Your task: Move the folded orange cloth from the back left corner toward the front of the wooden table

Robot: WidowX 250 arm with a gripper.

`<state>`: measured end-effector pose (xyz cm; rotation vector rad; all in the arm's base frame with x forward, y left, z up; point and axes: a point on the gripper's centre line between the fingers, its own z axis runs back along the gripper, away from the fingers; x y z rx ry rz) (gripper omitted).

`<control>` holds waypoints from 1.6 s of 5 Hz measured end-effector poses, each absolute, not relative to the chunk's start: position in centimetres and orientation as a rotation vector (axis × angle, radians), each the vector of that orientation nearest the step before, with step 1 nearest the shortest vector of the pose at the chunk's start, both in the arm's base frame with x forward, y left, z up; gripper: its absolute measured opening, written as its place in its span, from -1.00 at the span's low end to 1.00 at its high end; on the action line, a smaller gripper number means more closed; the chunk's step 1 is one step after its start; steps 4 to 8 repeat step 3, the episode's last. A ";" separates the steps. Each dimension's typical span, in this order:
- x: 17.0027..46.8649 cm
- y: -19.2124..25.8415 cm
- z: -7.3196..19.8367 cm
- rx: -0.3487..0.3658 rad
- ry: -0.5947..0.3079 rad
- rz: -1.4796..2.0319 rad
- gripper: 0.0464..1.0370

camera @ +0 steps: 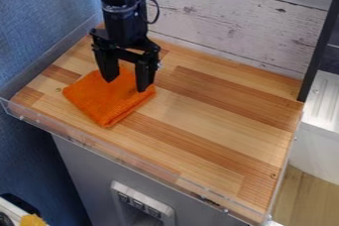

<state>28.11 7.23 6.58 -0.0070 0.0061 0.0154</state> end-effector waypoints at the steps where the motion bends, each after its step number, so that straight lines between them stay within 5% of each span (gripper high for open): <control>1: 28.2 7.4 7.3 0.007 -0.019 0.017 0.92; 8: 28.4 6.9 7.4 0.015 -0.028 0.005 0.92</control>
